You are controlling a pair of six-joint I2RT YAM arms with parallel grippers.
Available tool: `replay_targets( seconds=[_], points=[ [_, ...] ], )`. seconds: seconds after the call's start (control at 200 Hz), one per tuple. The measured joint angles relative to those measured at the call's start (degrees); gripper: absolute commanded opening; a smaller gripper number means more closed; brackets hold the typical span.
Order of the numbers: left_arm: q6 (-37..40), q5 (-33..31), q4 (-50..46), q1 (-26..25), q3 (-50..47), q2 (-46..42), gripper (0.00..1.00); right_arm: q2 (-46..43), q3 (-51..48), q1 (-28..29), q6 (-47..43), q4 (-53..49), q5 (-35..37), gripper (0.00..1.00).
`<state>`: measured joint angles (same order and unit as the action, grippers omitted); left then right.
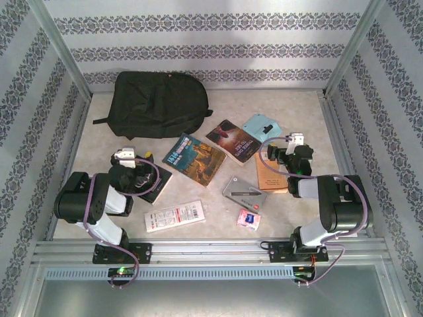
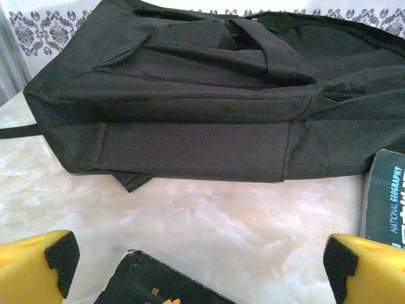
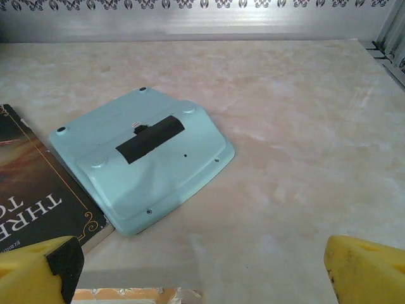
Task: Pack the student bag
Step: Pick up the student bag from the top-left of the table.
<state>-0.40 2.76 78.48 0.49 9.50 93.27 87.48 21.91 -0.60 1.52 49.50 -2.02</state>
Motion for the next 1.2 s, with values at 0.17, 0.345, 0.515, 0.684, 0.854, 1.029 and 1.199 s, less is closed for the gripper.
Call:
replay_targets(
  seconds=[0.17,0.345,0.515,0.684,0.854,1.029,1.199],
  points=[
    [0.7,3.3,0.33,0.0,-0.39,0.0,1.0,0.0,0.0,0.0,0.0,-0.02,0.0,0.98],
    [2.25,7.5,0.39,0.0,-0.39,0.0,1.0,0.0,0.0,0.0,0.0,-0.07,0.0,0.98],
    [2.86,8.61,0.39,0.0,-0.39,0.0,1.0,0.0,0.0,0.0,-0.02,-0.39,0.0,0.98],
    [3.02,8.59,0.42,0.0,-0.39,0.0,1.0,0.0,0.0,0.02,-0.02,-0.44,0.0,0.98],
    [2.45,5.09,0.39,0.0,-0.39,0.0,1.0,0.0,0.0,0.02,-0.02,-0.44,0.0,0.98],
    [0.57,-3.04,-4.5,-0.15,-1.22,-8.61,1.0,-0.33,0.22,0.48,-0.26,-1.51,0.17,0.98],
    [1.6,-6.29,-22.49,-4.66,5.14,-30.32,1.0,-7.67,8.37,5.53,-2.47,-17.94,1.97,0.98]
  ],
)
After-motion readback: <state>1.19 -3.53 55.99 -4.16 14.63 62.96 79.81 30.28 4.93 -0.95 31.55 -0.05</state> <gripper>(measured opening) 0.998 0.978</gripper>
